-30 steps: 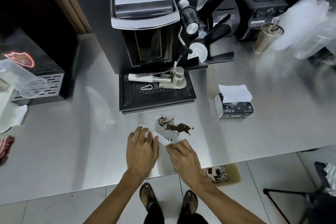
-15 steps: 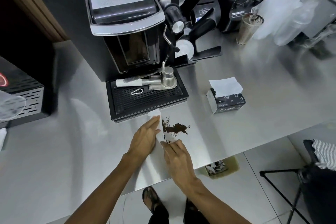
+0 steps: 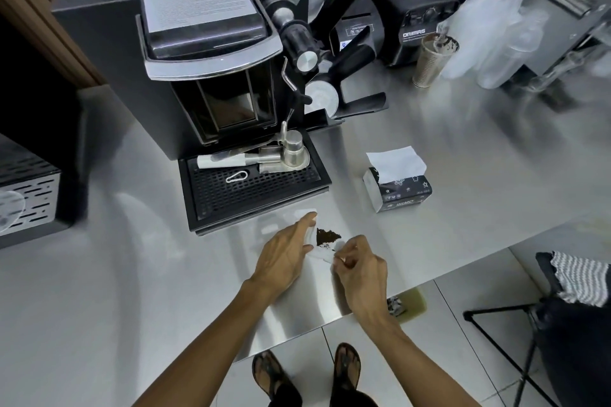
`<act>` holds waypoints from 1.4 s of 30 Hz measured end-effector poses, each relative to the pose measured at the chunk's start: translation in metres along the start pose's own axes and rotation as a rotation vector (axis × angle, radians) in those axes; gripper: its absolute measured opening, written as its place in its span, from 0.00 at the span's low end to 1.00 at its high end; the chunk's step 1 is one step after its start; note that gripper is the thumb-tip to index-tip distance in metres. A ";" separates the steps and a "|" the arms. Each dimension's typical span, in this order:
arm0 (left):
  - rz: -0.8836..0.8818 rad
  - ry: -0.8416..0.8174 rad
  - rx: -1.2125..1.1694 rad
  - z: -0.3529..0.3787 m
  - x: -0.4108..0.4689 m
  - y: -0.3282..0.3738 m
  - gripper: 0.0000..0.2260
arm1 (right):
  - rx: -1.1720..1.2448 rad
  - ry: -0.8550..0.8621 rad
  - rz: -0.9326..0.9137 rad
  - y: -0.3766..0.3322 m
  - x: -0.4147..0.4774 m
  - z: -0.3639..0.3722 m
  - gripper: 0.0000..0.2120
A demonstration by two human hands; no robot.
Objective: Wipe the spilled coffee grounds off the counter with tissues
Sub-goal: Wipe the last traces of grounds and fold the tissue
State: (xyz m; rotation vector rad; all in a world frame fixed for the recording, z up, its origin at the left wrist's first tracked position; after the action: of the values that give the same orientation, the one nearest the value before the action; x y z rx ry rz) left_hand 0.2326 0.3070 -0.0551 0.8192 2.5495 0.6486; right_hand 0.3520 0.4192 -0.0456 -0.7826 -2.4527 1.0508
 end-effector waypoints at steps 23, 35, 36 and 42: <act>-0.007 0.116 -0.045 -0.001 0.003 0.018 0.22 | -0.098 0.074 0.057 -0.013 0.050 0.000 0.07; 0.021 0.109 -0.047 0.000 0.005 0.016 0.16 | 0.218 0.099 0.086 -0.014 0.058 0.013 0.11; 0.026 0.112 -0.041 0.000 0.005 0.016 0.15 | 0.231 0.101 0.077 -0.015 0.058 0.014 0.11; 0.063 0.085 -0.034 0.000 0.006 0.013 0.14 | 0.211 0.036 0.024 -0.015 0.061 0.018 0.09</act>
State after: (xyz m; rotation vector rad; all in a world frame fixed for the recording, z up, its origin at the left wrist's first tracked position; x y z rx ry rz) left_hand 0.2335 0.3203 -0.0499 0.8809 2.5897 0.7603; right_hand 0.2895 0.4378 -0.0398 -0.7568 -2.2608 1.2681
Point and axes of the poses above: each hand's wrist, its own x-axis towards the middle knuckle, its own z-axis out of the palm, y = z × x, the point moved 8 cm from there along x, towards the middle knuckle, and after that the axes turned 11 degrees about -z, right-handed, at the moved point
